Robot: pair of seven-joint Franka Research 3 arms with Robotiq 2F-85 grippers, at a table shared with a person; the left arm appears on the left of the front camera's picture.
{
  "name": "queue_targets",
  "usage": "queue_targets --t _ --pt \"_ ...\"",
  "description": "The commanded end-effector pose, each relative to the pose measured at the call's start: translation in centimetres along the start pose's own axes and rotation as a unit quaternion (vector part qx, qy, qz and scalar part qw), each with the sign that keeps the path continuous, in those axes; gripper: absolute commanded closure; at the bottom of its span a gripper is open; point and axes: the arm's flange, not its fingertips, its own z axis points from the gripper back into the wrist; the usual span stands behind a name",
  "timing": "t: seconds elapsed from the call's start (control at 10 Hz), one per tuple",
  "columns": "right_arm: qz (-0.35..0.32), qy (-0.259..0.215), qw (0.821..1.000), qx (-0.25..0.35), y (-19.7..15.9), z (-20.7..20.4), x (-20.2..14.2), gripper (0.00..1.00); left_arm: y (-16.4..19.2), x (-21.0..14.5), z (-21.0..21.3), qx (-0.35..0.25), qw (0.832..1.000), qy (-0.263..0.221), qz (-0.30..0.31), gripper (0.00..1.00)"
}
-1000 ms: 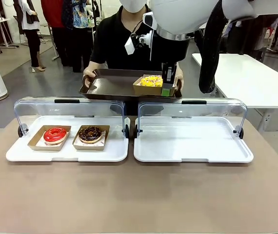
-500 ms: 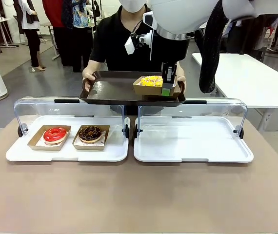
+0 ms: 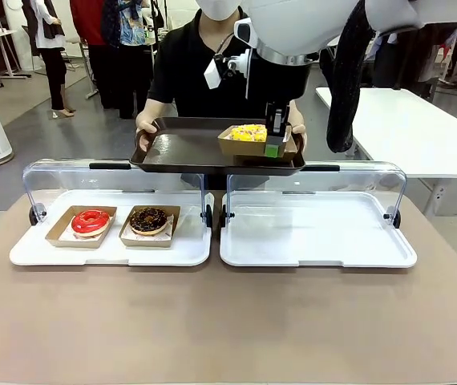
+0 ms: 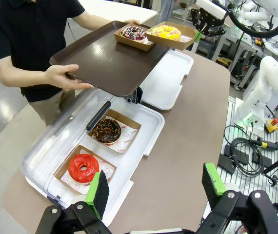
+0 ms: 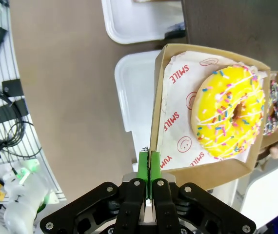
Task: Provide the desired donut to the person.
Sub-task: Place the picked Paper togo box onto the Handle tray extended by the person.
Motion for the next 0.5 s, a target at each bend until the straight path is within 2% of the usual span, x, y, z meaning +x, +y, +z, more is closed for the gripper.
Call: queue_targets --t 0.0,0.2,0.4 --pt "0.007 -0.004 0.999 -0.033 -1.4 1.1 3.4 0.98 -0.1 0.0 0.2 -0.003 1.000 -0.004 0.001 0.00" --pt "0.020 -0.029 0.998 -0.043 -3.6 1.3 6.9 0.98 -0.1 0.0 0.2 -0.003 1.000 -0.004 0.001 0.00" --pt "0.032 -0.045 0.998 -0.038 -5.3 -0.3 9.6 0.98 -0.1 0.0 0.2 -0.003 1.000 -0.004 0.001 0.00"
